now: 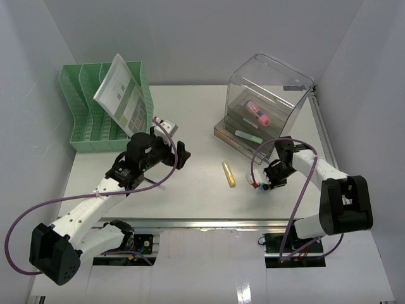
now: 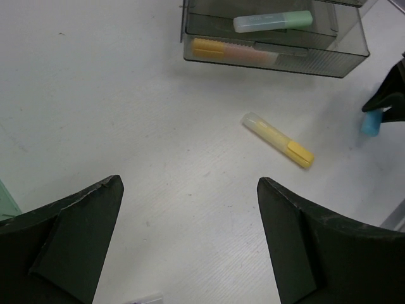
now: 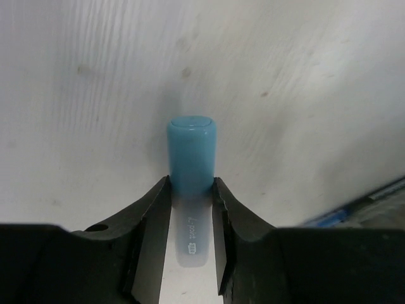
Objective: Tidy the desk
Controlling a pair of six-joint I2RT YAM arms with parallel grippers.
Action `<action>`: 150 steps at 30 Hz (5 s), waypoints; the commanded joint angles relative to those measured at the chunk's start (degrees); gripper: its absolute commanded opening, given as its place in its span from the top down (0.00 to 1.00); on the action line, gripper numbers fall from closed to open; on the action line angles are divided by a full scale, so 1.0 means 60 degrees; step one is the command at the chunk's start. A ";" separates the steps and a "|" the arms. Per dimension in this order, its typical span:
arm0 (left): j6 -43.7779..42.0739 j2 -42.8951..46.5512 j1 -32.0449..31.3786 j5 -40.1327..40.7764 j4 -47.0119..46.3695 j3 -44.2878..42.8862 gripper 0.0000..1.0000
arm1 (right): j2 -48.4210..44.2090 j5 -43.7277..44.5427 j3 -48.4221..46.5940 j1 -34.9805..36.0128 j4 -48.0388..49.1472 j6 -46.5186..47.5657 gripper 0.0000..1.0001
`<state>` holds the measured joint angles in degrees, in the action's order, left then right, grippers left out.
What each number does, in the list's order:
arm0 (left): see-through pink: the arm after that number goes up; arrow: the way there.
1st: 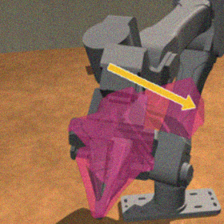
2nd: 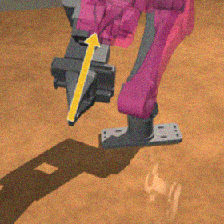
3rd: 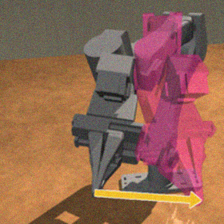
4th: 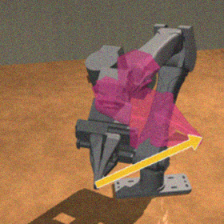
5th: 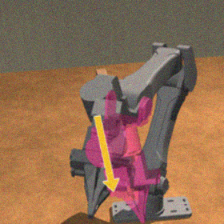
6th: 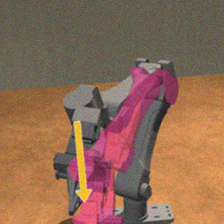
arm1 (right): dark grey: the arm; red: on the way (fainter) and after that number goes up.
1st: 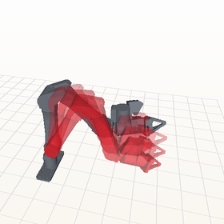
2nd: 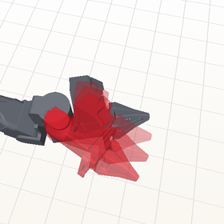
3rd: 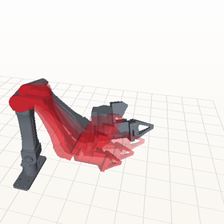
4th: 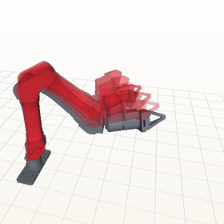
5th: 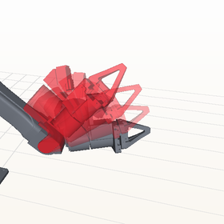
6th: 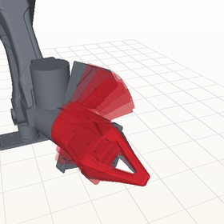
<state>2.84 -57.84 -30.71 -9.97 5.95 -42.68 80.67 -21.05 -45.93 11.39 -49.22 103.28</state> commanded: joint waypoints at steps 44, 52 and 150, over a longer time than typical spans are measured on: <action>1.0244 -0.9772 -0.4583 0.4768 0.6500 -0.7879 0.16 | -0.3985 -0.5456 -0.0508 -0.2315 0.5678 -1.3257 0.20; 1.0279 -1.1071 -0.4666 0.5074 0.7609 -0.9291 0.34 | -0.4772 -0.6554 0.0227 -0.3377 0.5903 -1.3464 0.20; 0.8455 -0.3590 -0.1253 -0.2601 -0.8521 0.2658 0.02 | 0.1187 0.8629 -0.2182 0.3887 0.8086 -1.1143 0.18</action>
<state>48.57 -71.70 -38.39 -20.76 -32.71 -22.68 90.40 29.78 -58.72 35.47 -4.04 35.02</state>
